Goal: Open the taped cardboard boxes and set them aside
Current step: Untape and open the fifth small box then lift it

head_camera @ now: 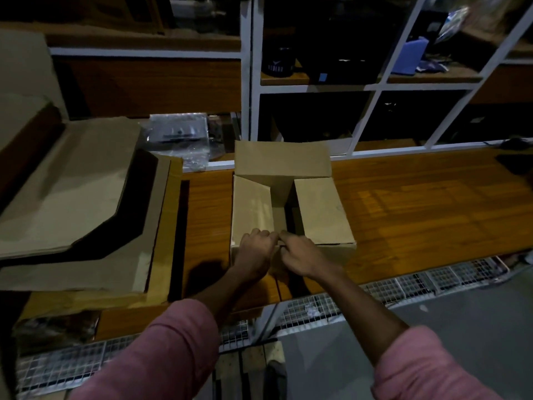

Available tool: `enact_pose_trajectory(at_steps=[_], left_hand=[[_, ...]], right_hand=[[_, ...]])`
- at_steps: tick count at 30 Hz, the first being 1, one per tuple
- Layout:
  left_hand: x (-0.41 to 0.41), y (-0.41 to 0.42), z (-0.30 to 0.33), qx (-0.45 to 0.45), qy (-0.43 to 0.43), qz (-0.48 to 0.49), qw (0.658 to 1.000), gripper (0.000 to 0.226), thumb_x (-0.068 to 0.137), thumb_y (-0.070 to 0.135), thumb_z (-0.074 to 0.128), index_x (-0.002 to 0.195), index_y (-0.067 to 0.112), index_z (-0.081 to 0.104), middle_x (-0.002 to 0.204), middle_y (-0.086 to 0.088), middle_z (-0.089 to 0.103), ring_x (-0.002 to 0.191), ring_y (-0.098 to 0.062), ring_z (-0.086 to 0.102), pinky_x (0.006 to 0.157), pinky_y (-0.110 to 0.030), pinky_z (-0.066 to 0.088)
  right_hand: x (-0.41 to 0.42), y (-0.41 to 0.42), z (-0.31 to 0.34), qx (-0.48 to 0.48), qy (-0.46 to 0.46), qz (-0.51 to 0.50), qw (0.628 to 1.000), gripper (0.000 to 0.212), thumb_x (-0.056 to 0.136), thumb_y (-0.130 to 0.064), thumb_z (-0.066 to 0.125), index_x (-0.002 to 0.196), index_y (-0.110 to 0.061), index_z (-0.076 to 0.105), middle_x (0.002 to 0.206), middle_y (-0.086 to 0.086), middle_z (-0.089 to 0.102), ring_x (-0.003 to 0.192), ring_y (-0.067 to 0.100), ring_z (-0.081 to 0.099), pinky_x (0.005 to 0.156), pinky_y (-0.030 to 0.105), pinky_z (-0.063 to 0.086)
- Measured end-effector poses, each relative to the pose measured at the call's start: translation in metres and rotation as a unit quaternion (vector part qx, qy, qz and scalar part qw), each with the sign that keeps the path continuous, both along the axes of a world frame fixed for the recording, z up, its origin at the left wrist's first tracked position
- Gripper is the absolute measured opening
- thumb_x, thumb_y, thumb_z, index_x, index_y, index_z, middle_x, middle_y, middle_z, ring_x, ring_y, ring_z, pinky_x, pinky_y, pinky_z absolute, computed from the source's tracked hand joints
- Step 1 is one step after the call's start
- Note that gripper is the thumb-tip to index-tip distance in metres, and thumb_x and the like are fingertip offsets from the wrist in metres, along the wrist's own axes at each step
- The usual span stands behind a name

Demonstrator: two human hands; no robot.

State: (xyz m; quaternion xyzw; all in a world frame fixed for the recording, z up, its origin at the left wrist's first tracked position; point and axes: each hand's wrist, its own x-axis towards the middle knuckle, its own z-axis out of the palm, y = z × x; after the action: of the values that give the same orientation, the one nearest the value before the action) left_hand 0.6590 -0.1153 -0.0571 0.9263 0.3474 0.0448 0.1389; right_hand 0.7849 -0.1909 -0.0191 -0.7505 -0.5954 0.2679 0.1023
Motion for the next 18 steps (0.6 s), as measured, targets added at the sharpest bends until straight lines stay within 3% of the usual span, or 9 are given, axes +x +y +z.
enact_pose_trajectory(at_steps=[2, 6, 7, 8, 9, 10, 12, 14, 18], left_hand=[[-0.003, -0.001, -0.002, 0.002, -0.005, -0.007, 1.0, 0.034, 0.1, 0.018, 0.055, 0.134, 0.014, 0.053, 0.128, -0.008, 0.061, 0.117, -0.025, 0.051, 0.1, -0.039, 0.04], [-0.008, -0.002, -0.002, -0.013, -0.01, -0.003, 1.0, 0.032, 0.102, 0.017, 0.05, 0.133, 0.011, 0.054, 0.13, -0.008, 0.057, 0.121, -0.025, 0.047, 0.102, -0.037, 0.033], [-0.009, -0.002, -0.002, -0.014, -0.007, 0.0, 1.0, 0.03, 0.102, 0.02, 0.051, 0.131, 0.012, 0.055, 0.129, -0.007, 0.058, 0.12, -0.024, 0.047, 0.101, -0.037, 0.033], [-0.01, -0.002, -0.001, -0.017, 0.005, 0.004, 1.0, 0.029, 0.1, 0.023, 0.054, 0.128, 0.014, 0.057, 0.126, -0.006, 0.059, 0.119, -0.024, 0.047, 0.099, -0.037, 0.033], [-0.009, -0.002, -0.001, -0.015, 0.02, 0.007, 1.0, 0.028, 0.098, 0.027, 0.057, 0.124, 0.016, 0.058, 0.123, -0.005, 0.06, 0.117, -0.025, 0.049, 0.097, -0.038, 0.035], [-0.008, -0.004, 0.0, -0.004, 0.027, 0.013, 1.0, 0.026, 0.097, 0.031, 0.056, 0.12, 0.018, 0.059, 0.118, -0.004, 0.062, 0.114, -0.025, 0.051, 0.095, -0.039, 0.037], [-0.004, -0.008, 0.001, 0.023, 0.011, 0.034, 0.999, 0.024, 0.099, 0.038, 0.05, 0.112, 0.02, 0.06, 0.111, -0.002, 0.064, 0.108, -0.024, 0.053, 0.091, -0.041, 0.04], [0.001, -0.015, -0.001, 0.047, -0.009, 0.05, 0.998, 0.031, 0.104, 0.042, 0.039, 0.113, 0.021, 0.06, 0.113, -0.002, 0.064, 0.108, -0.023, 0.052, 0.09, -0.041, 0.039], [0.016, -0.022, -0.007, 0.1, -0.001, 0.019, 0.995, 0.032, 0.102, 0.037, 0.044, 0.12, 0.018, 0.061, 0.12, -0.005, 0.063, 0.109, -0.025, 0.052, 0.087, -0.04, 0.042]], right_hand=[[-0.002, 0.011, -0.001, -0.007, 0.044, -0.031, 0.999, 0.029, 0.1, -0.034, 0.039, 0.11, -0.013, 0.057, 0.104, 0.006, 0.062, 0.096, 0.028, 0.062, 0.084, 0.044, 0.052], [-0.007, 0.037, 0.006, -0.086, 0.107, -0.127, 0.982, 0.031, 0.101, -0.027, 0.043, 0.119, -0.006, 0.057, 0.123, 0.015, 0.058, 0.112, 0.029, 0.057, 0.102, 0.05, 0.048], [-0.008, 0.042, 0.007, -0.103, 0.082, -0.132, 0.982, 0.035, 0.101, -0.027, 0.045, 0.127, -0.005, 0.054, 0.14, 0.022, 0.048, 0.128, 0.036, 0.049, 0.111, 0.053, 0.041], [-0.011, 0.043, 0.007, -0.106, 0.046, -0.136, 0.984, 0.045, 0.101, -0.029, 0.046, 0.14, -0.006, 0.045, 0.159, 0.027, 0.024, 0.145, 0.043, 0.029, 0.119, 0.055, 0.029], [-0.013, 0.041, 0.006, -0.084, 0.005, -0.143, 0.986, 0.057, 0.1, -0.031, 0.047, 0.15, -0.008, 0.034, 0.166, 0.025, -0.001, 0.153, 0.044, 0.005, 0.123, 0.056, 0.017], [-0.014, 0.037, 0.003, -0.037, -0.038, -0.15, 0.987, 0.064, 0.099, -0.033, 0.047, 0.155, -0.011, 0.025, 0.166, 0.022, -0.014, 0.154, 0.043, -0.009, 0.123, 0.057, 0.011], [-0.01, 0.024, 0.0, 0.074, -0.121, -0.152, 0.978, 0.068, 0.099, -0.037, 0.047, 0.157, -0.015, 0.019, 0.167, 0.018, -0.016, 0.154, 0.038, -0.017, 0.12, 0.061, 0.014], [0.006, 0.007, -0.004, 0.139, -0.173, -0.159, 0.962, 0.07, 0.099, -0.037, 0.05, 0.158, -0.016, 0.019, 0.168, 0.015, -0.013, 0.155, 0.036, -0.012, 0.116, 0.063, 0.023], [0.053, -0.013, -0.01, 0.136, -0.206, -0.197, 0.949, 0.071, 0.099, -0.039, 0.05, 0.158, -0.014, 0.021, 0.168, 0.021, -0.001, 0.155, 0.04, -0.003, 0.121, 0.059, 0.016]])
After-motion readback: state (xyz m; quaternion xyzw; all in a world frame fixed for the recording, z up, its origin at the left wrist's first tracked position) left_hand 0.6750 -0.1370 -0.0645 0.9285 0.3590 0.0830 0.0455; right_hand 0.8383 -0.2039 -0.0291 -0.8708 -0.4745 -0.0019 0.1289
